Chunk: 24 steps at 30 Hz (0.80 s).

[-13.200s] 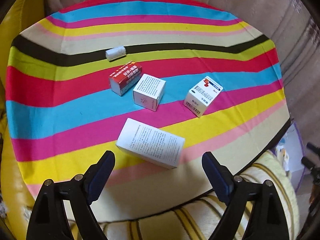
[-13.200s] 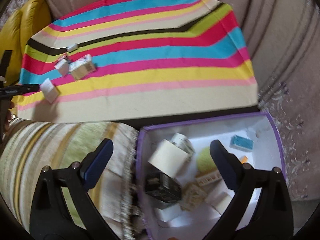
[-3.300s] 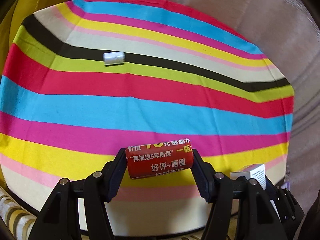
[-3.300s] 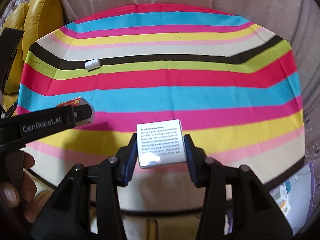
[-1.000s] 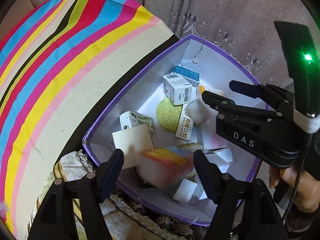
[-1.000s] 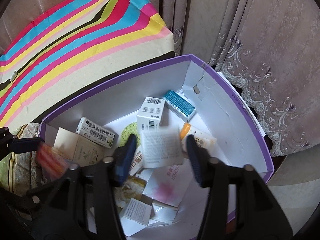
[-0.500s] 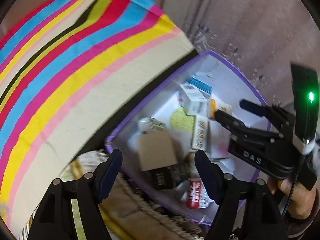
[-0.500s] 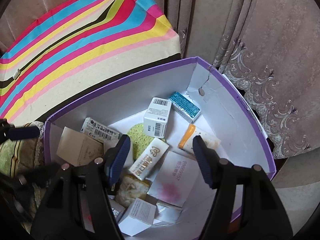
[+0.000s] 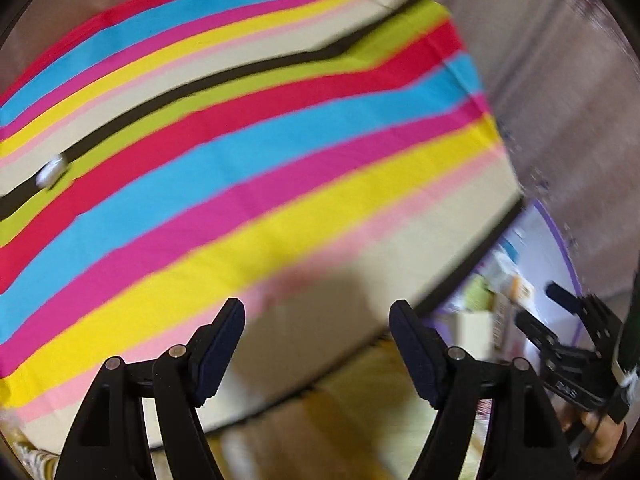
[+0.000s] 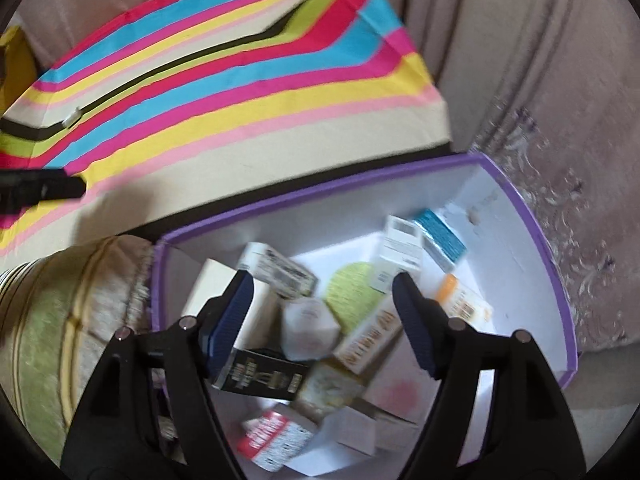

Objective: Organize objects
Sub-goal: 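Move the left gripper to the small white cylinder and grasp it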

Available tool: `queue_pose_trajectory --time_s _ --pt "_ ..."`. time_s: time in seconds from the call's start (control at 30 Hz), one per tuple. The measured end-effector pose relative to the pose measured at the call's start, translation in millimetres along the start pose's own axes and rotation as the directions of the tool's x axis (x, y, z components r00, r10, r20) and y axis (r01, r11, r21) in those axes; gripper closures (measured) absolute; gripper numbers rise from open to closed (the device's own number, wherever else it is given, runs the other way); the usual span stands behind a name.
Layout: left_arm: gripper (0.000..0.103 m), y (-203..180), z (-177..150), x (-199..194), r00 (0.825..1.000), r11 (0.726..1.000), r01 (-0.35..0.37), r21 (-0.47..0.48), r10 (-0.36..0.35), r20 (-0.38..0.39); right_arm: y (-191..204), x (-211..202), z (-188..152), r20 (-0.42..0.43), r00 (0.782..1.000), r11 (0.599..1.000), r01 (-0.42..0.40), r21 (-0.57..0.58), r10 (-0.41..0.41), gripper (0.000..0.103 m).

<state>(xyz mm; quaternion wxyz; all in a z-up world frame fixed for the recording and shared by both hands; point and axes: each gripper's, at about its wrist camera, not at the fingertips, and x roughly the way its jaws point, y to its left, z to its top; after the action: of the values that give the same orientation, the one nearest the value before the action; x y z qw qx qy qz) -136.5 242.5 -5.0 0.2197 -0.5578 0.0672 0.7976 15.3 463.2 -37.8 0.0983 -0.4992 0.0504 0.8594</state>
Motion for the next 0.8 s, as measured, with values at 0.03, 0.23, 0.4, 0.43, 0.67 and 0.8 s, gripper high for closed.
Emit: queue_pose_trajectory --time_s 0.03,0.23,0.4,0.43,0.67,0.8 --pt "0.027 16.2 3.4 -1.4 1.0 1.0 -0.011 -0.022 0.011 0.005 7.9 0.1 3.3 0.001 1.0 1.0 -0.013 -0.017 0.013 0.026" --pt "0.027 128.8 33.2 -13.7 0.995 0.973 -0.071 -0.22 0.083 0.046 48.5 2.8 26.8 -0.004 0.997 0.991 -0.08 -0.103 0.08 0.025" --pt "0.031 213.3 60.8 -10.7 0.99 0.922 -0.097 -0.375 0.127 0.057 94.7 6.8 63.5 0.004 0.99 0.969 -0.137 -0.205 0.141 0.025" --pt "0.033 232.2 66.7 -7.9 0.991 0.904 -0.09 -0.418 0.122 0.051 104.4 9.0 69.2 0.003 0.989 0.964 -0.145 -0.224 0.15 0.025" --pt "0.037 301.4 106.6 17.2 0.991 0.825 -0.098 -0.556 0.13 0.018 185.5 29.7 115.3 0.007 0.966 0.907 -0.242 -0.344 0.26 0.025" --pt "0.037 304.5 122.1 30.8 0.993 0.82 -0.095 -0.564 0.119 0.005 229.0 43.6 140.8 0.027 0.949 0.882 -0.282 -0.377 0.315 0.025"
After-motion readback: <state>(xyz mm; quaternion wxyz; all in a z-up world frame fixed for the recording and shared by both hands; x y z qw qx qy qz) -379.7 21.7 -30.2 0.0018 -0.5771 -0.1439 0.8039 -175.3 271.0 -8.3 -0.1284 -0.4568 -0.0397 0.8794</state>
